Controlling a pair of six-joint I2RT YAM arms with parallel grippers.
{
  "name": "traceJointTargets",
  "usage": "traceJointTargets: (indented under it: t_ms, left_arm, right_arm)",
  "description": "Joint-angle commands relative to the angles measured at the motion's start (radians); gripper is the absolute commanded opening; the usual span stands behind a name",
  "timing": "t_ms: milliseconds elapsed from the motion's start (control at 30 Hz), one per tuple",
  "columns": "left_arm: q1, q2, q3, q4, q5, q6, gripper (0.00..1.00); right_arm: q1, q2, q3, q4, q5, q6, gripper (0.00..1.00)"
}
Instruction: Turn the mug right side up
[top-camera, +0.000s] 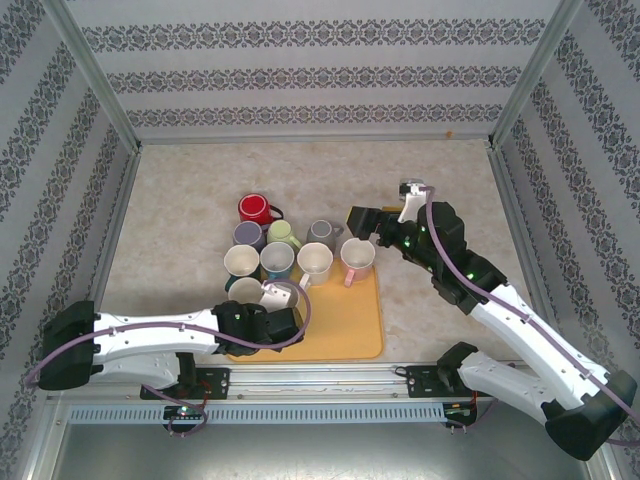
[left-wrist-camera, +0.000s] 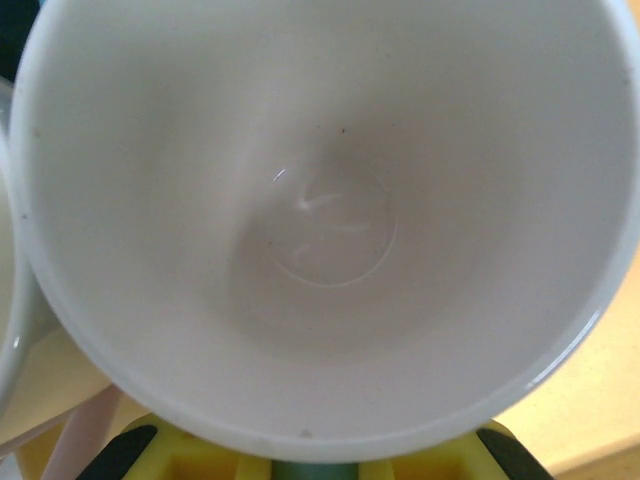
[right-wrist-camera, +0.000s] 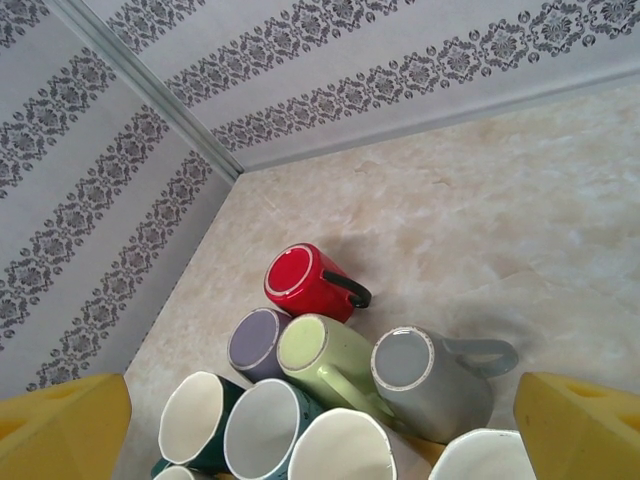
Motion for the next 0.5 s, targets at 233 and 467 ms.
traceJointTargets:
  t_ms: [233, 467]
  left_arm:
    - [0.026, -0.041, -0.033, 0.017, -0.065, -0.051, 0.31]
    - [0.032, -0.066, -0.043, 0.027, -0.063, -0.038, 0.38]
  right_arm:
    - [-0.001, 0.039, -0.028, 0.064, -0.047, 0.013, 0.98]
    - [0.001, 0.044, -0.037, 0.067, -0.061, 0.01, 0.98]
